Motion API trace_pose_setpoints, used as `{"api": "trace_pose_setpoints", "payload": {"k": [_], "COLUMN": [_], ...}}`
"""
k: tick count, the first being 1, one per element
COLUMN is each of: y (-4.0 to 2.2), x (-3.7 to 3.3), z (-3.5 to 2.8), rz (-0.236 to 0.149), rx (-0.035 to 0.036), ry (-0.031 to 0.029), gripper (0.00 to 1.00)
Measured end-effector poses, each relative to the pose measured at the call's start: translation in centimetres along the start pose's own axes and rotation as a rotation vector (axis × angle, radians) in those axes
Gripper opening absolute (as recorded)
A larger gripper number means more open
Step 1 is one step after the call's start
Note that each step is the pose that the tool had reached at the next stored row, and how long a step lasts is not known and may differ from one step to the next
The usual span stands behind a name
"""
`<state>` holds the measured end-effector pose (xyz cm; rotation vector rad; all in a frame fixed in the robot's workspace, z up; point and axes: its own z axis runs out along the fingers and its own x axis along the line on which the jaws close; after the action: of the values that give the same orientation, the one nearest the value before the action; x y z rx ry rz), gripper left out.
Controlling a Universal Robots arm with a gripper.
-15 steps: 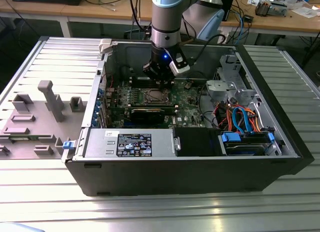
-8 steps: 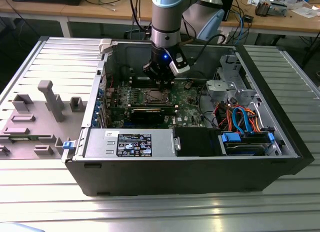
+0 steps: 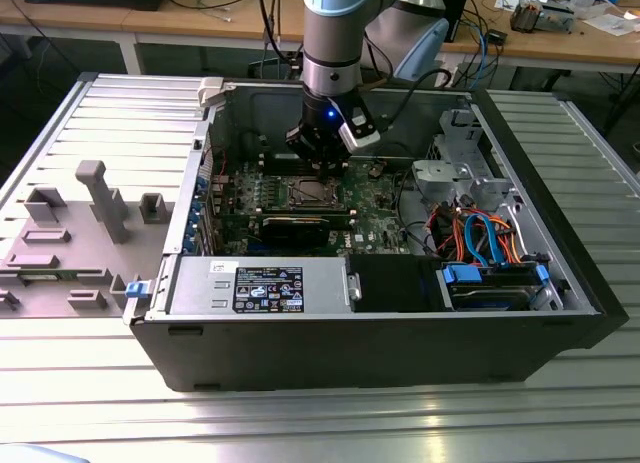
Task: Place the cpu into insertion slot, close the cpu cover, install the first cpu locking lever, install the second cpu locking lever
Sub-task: 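Install the second cpu locking lever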
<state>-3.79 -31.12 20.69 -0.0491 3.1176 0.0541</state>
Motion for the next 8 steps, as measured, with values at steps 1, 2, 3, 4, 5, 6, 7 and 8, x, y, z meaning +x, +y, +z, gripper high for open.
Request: {"api": "trace_pose_setpoints", "payload": {"k": [1,2,3,4,5,6,7,8], "y": [-0.01,0.0,0.01,0.02,0.03,0.04,0.05,0.06], "x": [0.0,0.0,-0.01,-0.01,-0.02,-0.02,-0.03,-0.04], "z": [-0.05,-0.13,-0.29,-0.51,-0.7,-0.96,-1.23,-1.64], "rz": [0.0,0.0,0.0,0.0,0.0,0.0,0.0,0.0], "rx": [0.0002,0.0001,0.0001,0.0,-0.0001,0.0,-0.0001,-0.0001], "ry": [0.0002,0.0001,0.0,0.0,0.0,-0.0001,-0.0001,-0.0001], "gripper": [0.11,0.11,0.11,0.11,0.11,0.11,0.11,0.11]}}
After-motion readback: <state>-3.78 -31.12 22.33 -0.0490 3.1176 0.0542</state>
